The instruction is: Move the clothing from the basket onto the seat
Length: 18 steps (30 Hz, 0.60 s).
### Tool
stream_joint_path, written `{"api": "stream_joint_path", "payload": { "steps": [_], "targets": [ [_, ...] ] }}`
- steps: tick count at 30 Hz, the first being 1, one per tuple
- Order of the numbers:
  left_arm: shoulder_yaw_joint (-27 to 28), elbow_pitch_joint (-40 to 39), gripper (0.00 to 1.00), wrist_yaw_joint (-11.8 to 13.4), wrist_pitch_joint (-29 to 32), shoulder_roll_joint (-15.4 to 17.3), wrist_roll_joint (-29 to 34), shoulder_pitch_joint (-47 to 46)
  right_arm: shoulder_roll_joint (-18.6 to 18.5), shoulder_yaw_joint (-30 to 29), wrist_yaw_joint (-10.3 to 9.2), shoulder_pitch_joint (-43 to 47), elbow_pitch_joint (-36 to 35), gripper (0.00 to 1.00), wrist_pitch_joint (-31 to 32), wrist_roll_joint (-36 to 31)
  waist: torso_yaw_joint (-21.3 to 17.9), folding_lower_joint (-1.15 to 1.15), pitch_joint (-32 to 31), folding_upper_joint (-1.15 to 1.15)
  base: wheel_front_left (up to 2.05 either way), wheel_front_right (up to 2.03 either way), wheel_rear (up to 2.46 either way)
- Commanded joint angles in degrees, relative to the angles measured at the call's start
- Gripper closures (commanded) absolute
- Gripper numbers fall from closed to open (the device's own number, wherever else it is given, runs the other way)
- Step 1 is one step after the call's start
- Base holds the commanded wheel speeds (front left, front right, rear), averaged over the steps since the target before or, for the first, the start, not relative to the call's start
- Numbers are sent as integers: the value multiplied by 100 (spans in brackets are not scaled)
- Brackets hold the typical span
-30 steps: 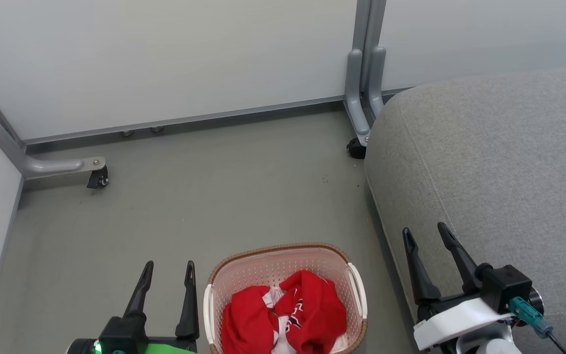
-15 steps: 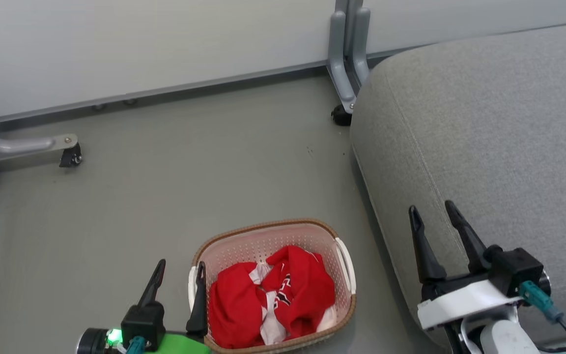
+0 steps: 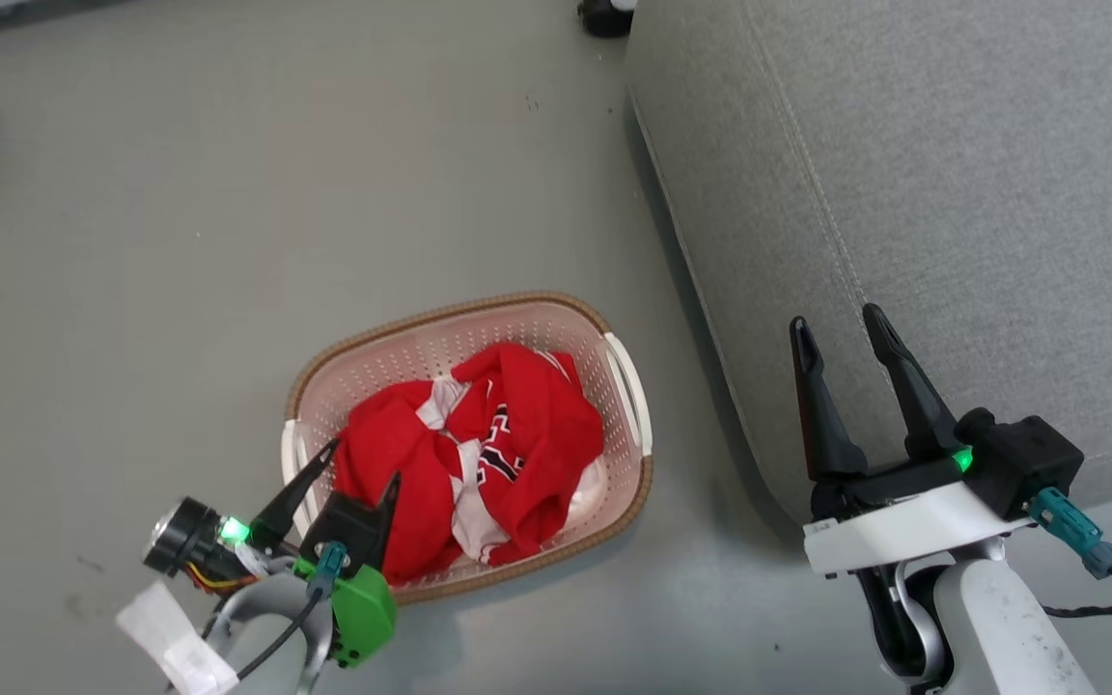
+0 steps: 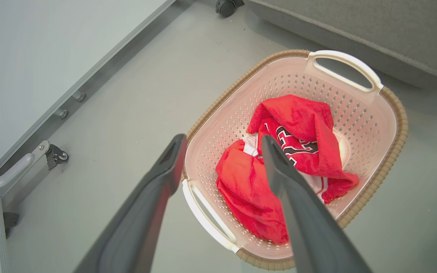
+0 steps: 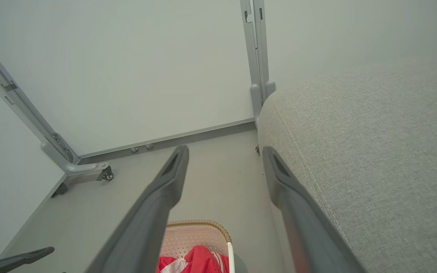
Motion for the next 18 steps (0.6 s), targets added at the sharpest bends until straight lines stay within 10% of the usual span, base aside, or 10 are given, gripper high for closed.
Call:
{"api": "stream_joint_path", "payload": {
  "steps": [1, 18],
  "targets": [
    [-137, 217, 0, 2, -3, 146, 190, -353, 2, 54, 0, -150, -22, 0, -18, 54, -559, -1, 1059, 0, 0, 0, 0],
    [-1614, 2872, 0, -377, 451, 572, 1594, -2960, 4, 635, 0, -686, -165, 0, -18, 856, -1319, -1, 2444, 0, 0, 0, 0]
  ]
}}
